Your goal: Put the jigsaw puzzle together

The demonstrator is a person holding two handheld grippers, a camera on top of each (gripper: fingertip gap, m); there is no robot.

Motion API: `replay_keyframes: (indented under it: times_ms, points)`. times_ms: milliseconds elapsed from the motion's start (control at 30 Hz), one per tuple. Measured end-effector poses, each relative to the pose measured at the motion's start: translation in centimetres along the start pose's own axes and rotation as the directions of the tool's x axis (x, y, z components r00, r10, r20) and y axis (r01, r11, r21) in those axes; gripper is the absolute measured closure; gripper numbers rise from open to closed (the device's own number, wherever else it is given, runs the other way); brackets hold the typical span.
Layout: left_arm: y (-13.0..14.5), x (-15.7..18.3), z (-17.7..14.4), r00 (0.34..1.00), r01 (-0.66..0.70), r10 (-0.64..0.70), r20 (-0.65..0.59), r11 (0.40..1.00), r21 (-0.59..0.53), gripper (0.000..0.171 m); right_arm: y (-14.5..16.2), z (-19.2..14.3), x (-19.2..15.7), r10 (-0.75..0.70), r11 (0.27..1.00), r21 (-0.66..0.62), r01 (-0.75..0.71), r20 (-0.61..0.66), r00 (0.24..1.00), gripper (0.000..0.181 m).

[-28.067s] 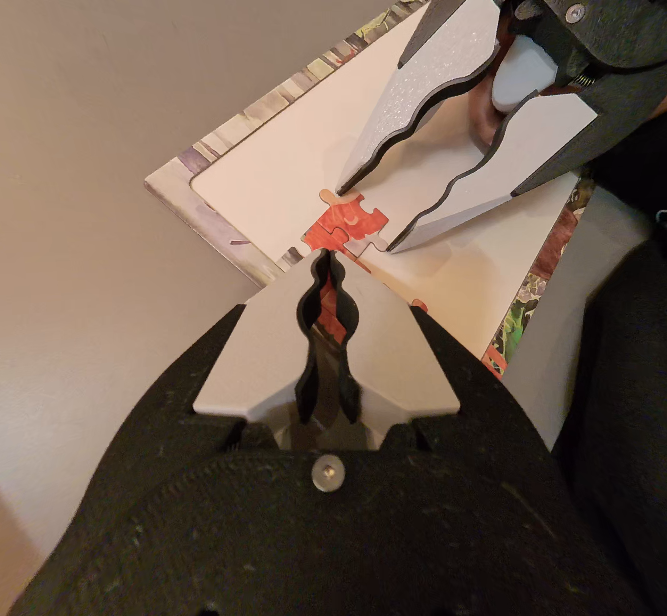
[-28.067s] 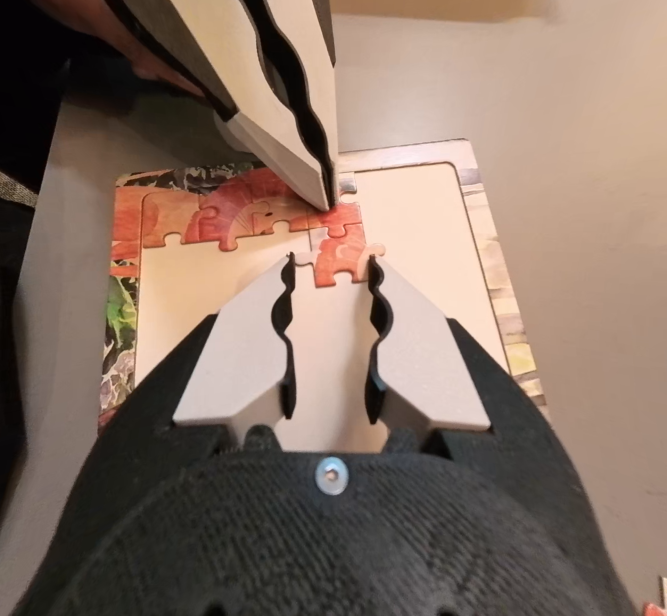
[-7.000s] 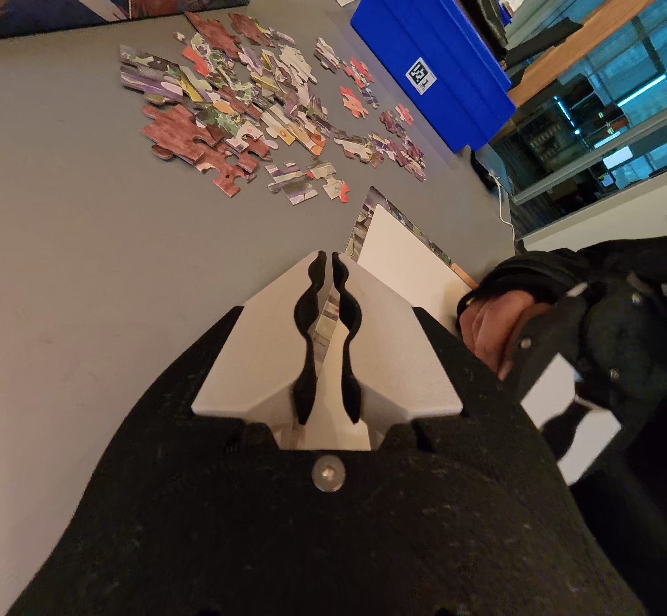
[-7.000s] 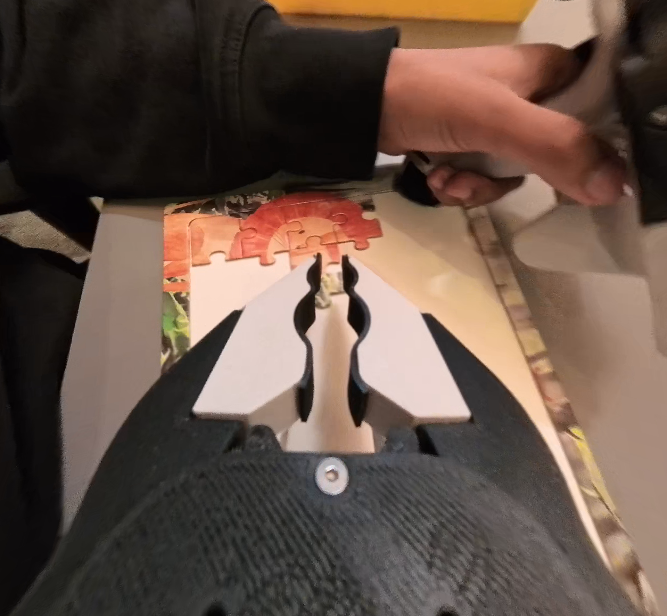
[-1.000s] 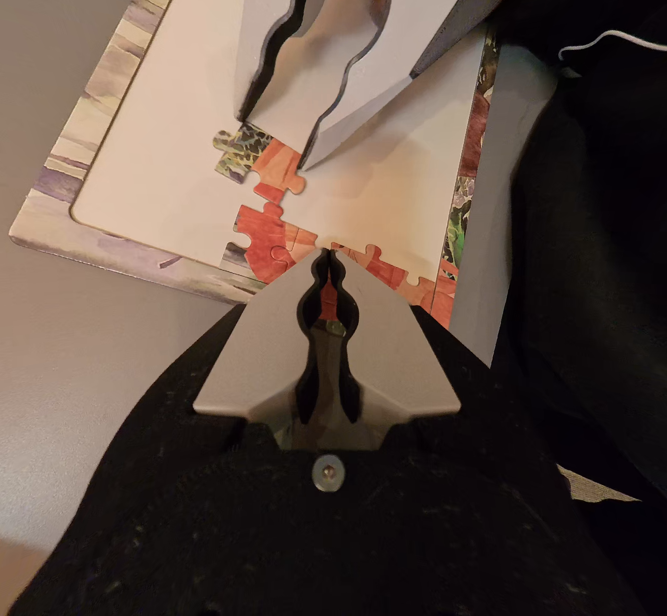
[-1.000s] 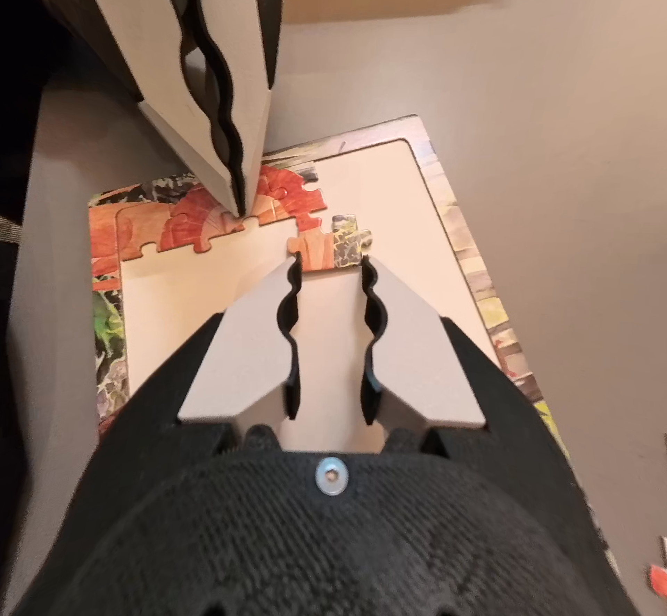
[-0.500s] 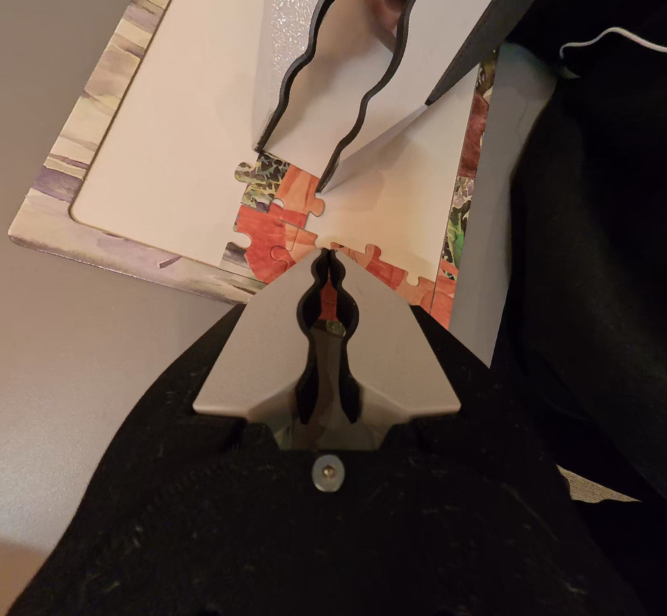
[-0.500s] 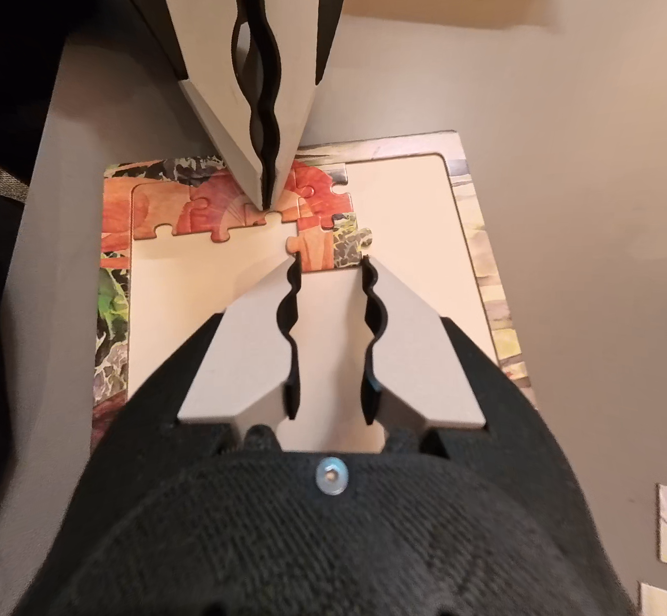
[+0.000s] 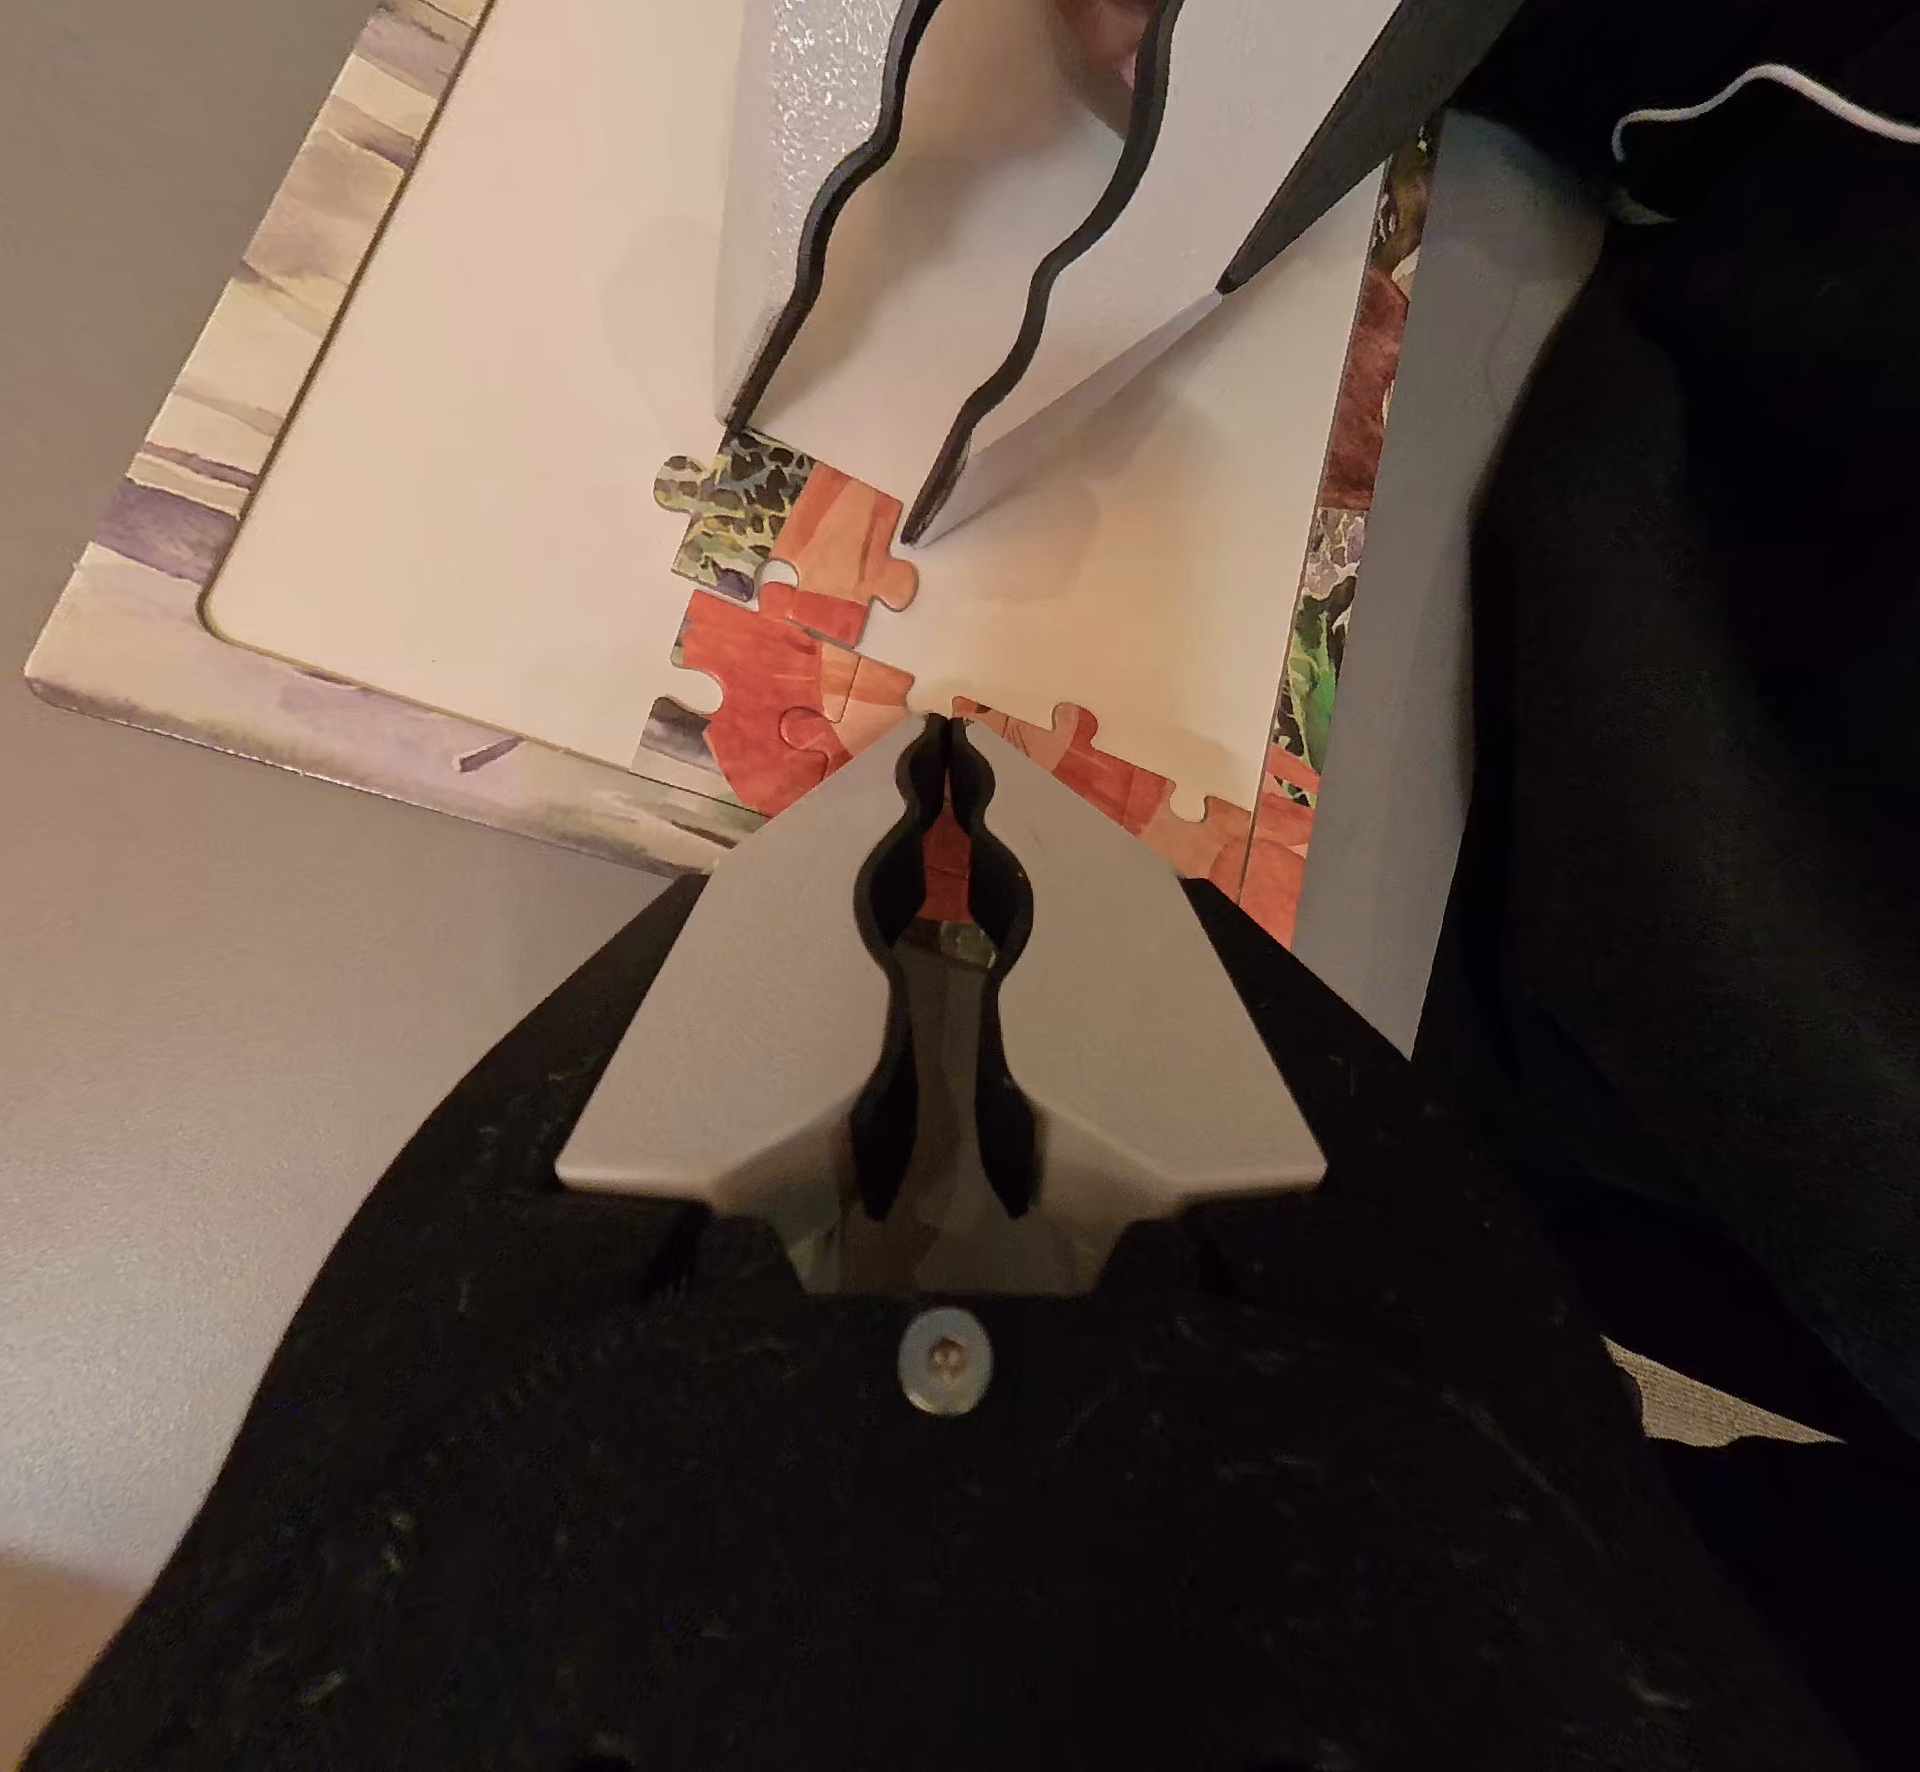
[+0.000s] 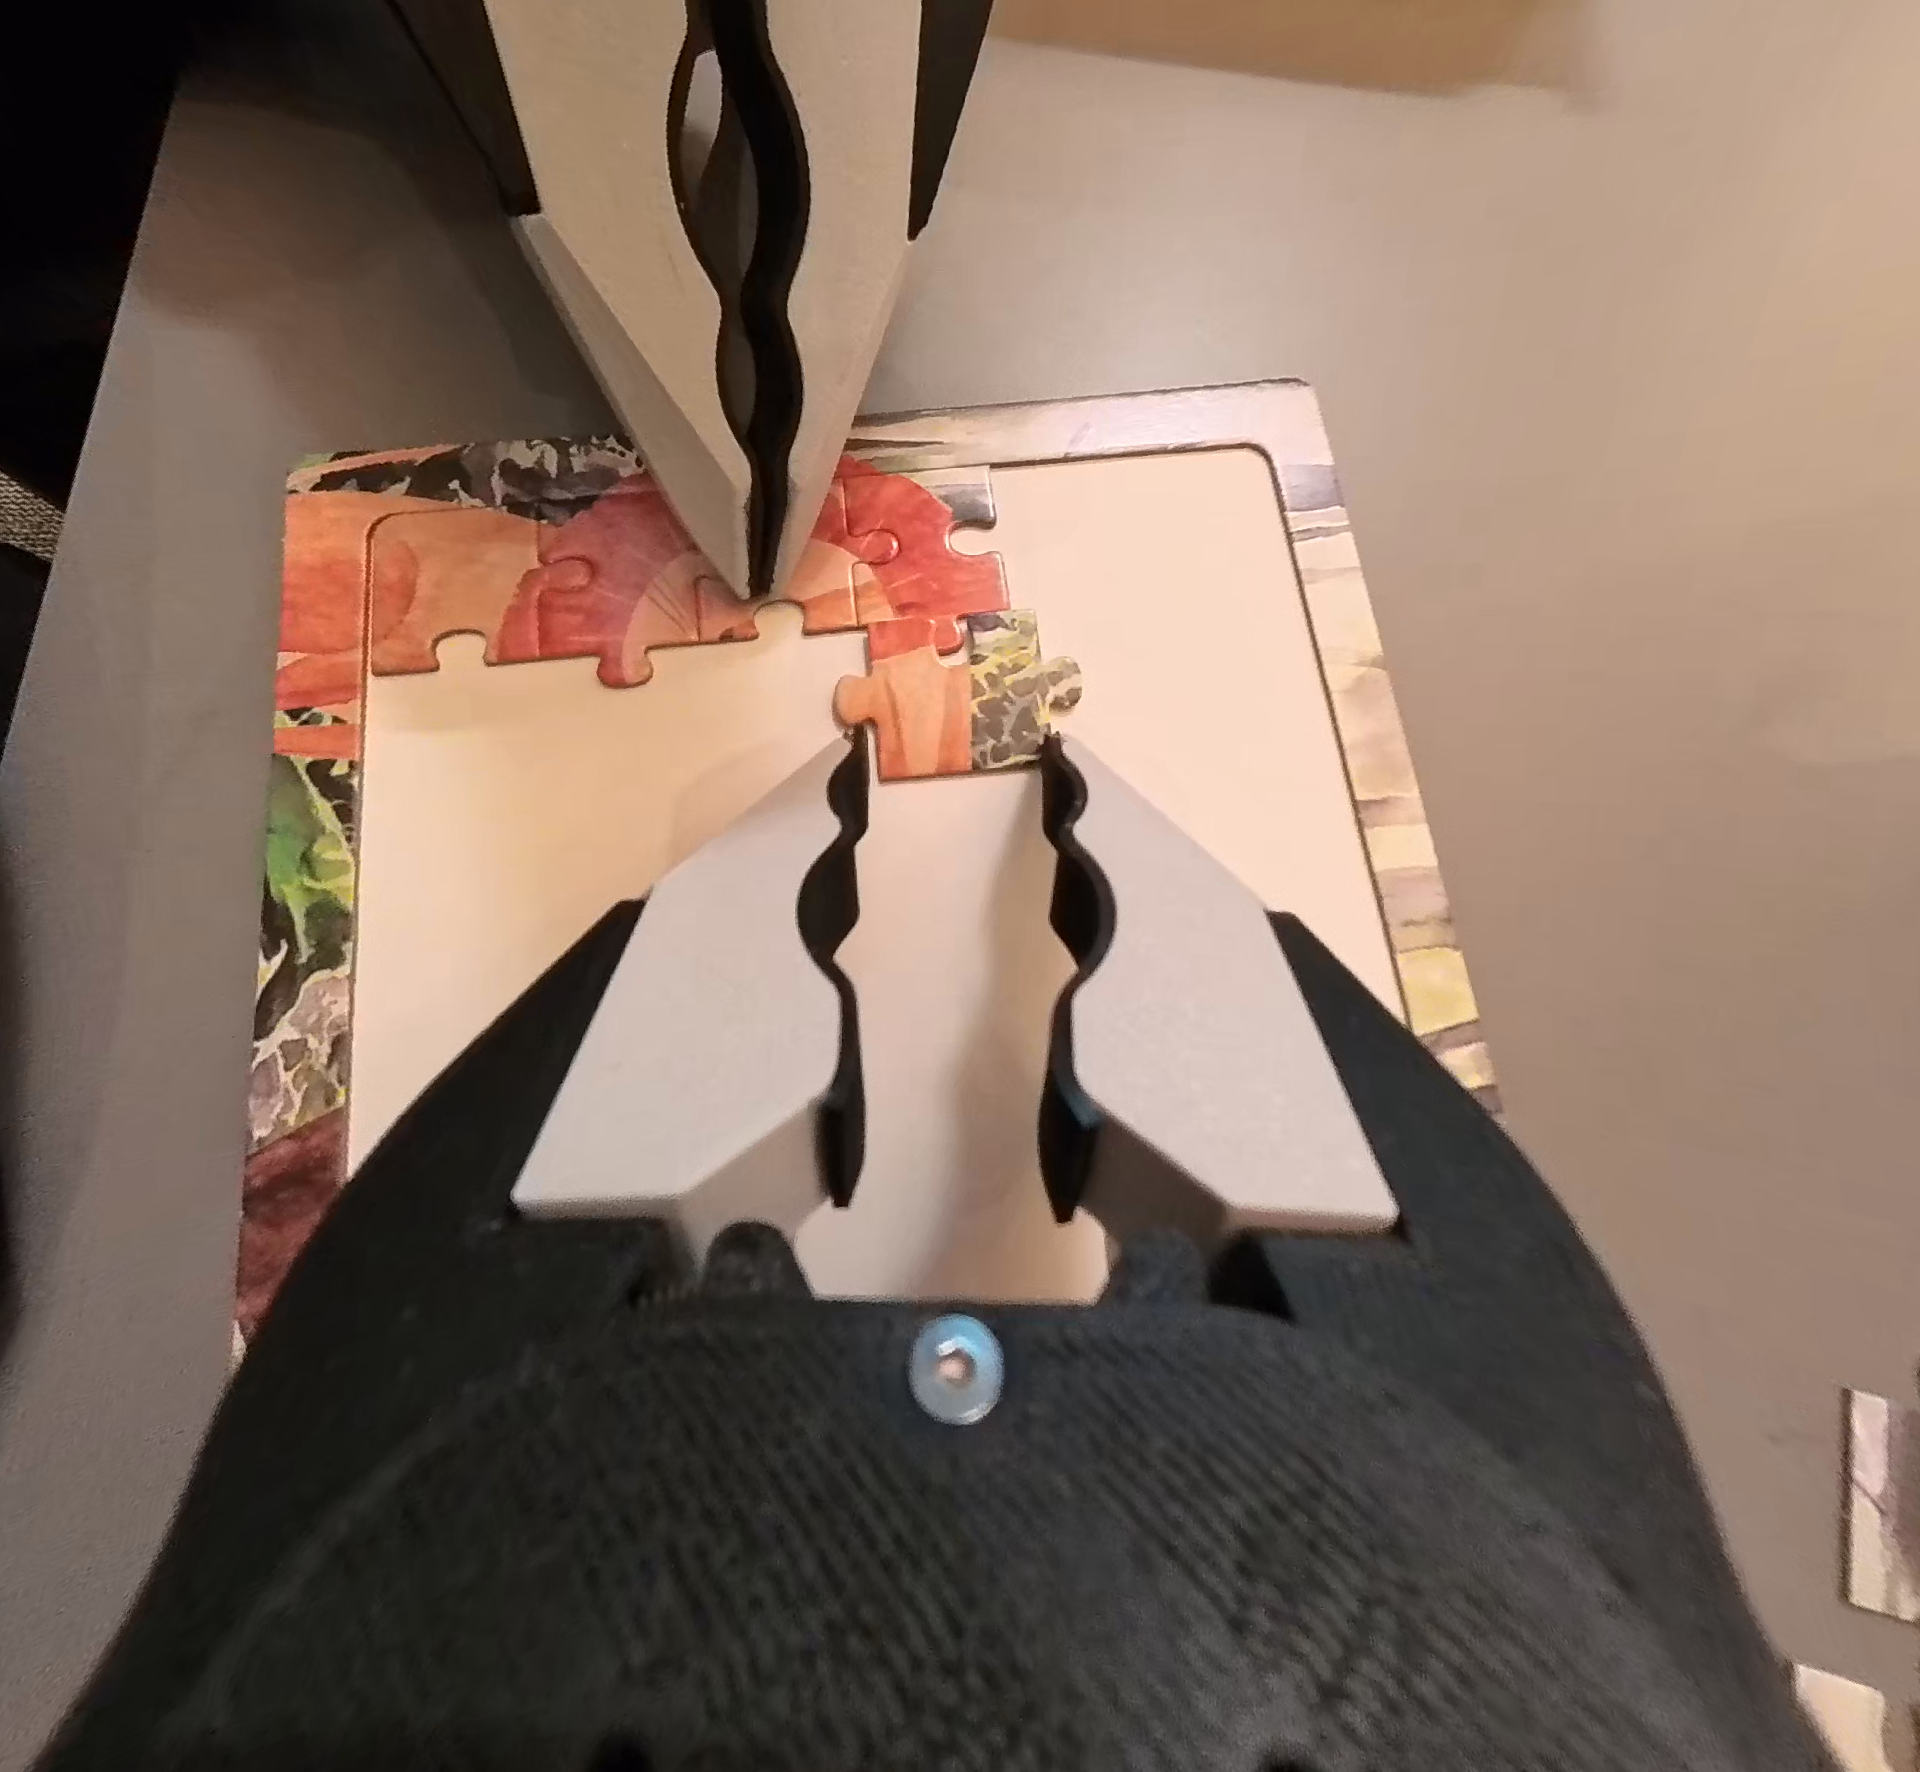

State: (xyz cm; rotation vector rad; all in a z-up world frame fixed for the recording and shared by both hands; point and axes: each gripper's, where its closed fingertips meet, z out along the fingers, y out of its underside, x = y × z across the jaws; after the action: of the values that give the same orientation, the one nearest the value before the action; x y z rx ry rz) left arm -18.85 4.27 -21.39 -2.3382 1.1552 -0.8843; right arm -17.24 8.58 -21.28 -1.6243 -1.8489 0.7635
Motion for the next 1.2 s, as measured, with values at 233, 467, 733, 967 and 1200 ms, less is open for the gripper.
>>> replay_keyframes:
  times_ms: [233, 467, 733, 967, 1200]
  points:
    - [-0.01, 0.0, 0.01, 1.0, 0.0, 0.0, -0.001, 1.0, 0.001, 0.171, -0.06, -0.07, -0.42, -0.003, 1.0, 0.006, 0.003, 0.028, 1.0, 0.153]
    - [-0.02, 0.02, 0.02, 1.0, 0.0, 0.0, -0.002, 1.0, 0.002, 0.171, -0.57, 0.04, -0.01, 0.001, 0.999, 0.034, -0.001, 0.009, 1.0, 0.135]
    - [-0.05, 0.07, 0.06, 1.0, 0.0, 0.0, -0.006, 1.0, 0.003, 0.171, -0.37, 0.57, -0.04, 0.024, 1.0, 0.018, -0.024, 0.032, 0.999, 0.133]
    - [-0.13, 0.34, 0.47, 1.0, -0.01, 0.01, -0.011, 1.0, -0.004, 0.171, -0.45, 0.59, -0.18, 0.021, 1.0, 0.019, -0.022, 0.034, 0.999, 0.142]
    - [-0.13, 0.35, 0.41, 0.999, -0.036, 0.036, 0.008, 0.999, -0.008, 0.171, -0.7, 0.16, -0.06, 0.034, 0.999, 0.042, -0.035, 0.033, 0.999, 0.142]
